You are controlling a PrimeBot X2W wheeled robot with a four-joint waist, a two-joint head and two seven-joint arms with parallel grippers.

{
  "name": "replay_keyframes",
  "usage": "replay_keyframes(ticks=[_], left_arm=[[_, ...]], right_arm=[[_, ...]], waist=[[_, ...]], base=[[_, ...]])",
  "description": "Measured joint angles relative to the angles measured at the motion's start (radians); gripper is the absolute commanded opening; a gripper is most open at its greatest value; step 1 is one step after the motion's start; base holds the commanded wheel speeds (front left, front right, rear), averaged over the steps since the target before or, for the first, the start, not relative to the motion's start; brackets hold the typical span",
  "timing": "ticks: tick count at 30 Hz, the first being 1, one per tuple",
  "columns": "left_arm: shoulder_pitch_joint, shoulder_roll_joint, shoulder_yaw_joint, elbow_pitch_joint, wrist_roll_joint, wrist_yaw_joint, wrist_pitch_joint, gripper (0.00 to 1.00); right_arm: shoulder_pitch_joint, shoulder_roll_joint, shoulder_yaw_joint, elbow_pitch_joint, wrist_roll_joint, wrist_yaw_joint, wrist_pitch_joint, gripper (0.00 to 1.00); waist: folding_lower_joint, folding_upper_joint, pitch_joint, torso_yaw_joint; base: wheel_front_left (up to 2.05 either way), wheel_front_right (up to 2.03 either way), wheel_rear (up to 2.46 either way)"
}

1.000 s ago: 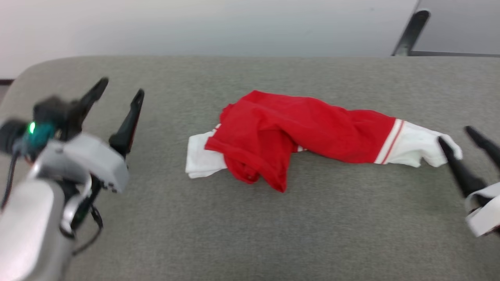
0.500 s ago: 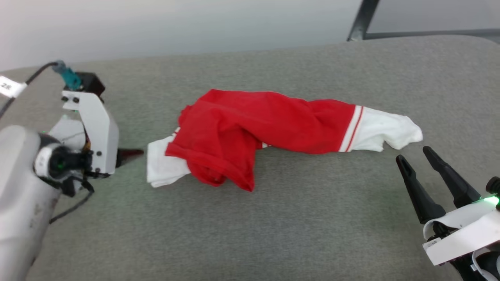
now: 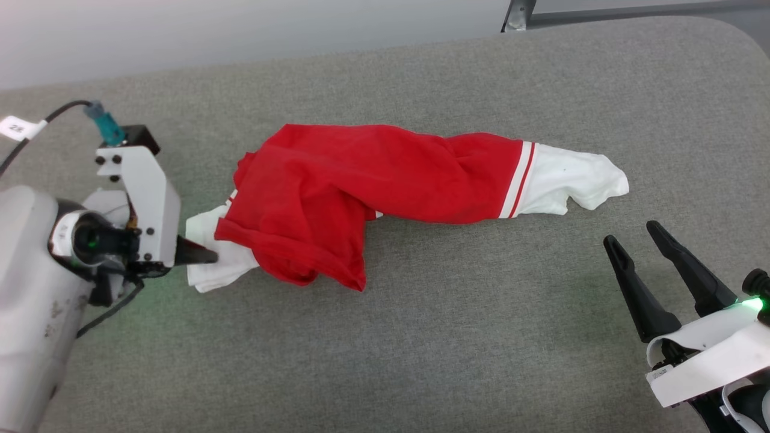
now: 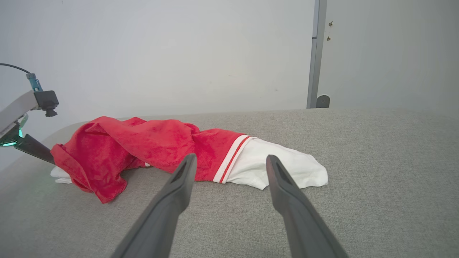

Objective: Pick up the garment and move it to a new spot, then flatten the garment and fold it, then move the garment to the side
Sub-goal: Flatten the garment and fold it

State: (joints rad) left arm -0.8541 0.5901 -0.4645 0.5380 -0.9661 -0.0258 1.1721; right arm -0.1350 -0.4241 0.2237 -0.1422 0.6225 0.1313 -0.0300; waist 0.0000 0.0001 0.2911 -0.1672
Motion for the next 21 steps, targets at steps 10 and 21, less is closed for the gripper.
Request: replay_keyframes(ticks=[10,21], left_arm=[[0.004,0.002,0.016,0.014,-0.022,-0.001,-0.011,1.0],[0.013,-0.011,0.019,0.001,-0.042,-0.002,-0.003,0.0]], right_arm=[[-0.004,0.0,-0.008,-0.006,-0.008,0.0,0.013,1.0],[-0.009,0.001,-0.009,-0.005,-0.01,0.0,0.013,1.0]], waist=[[0.0,0.0,0.007,0.004],[0.0,0.0,0.019,0.002]], base=[[0.0,0.0,0.0],[0.0,0.0,0.0]])
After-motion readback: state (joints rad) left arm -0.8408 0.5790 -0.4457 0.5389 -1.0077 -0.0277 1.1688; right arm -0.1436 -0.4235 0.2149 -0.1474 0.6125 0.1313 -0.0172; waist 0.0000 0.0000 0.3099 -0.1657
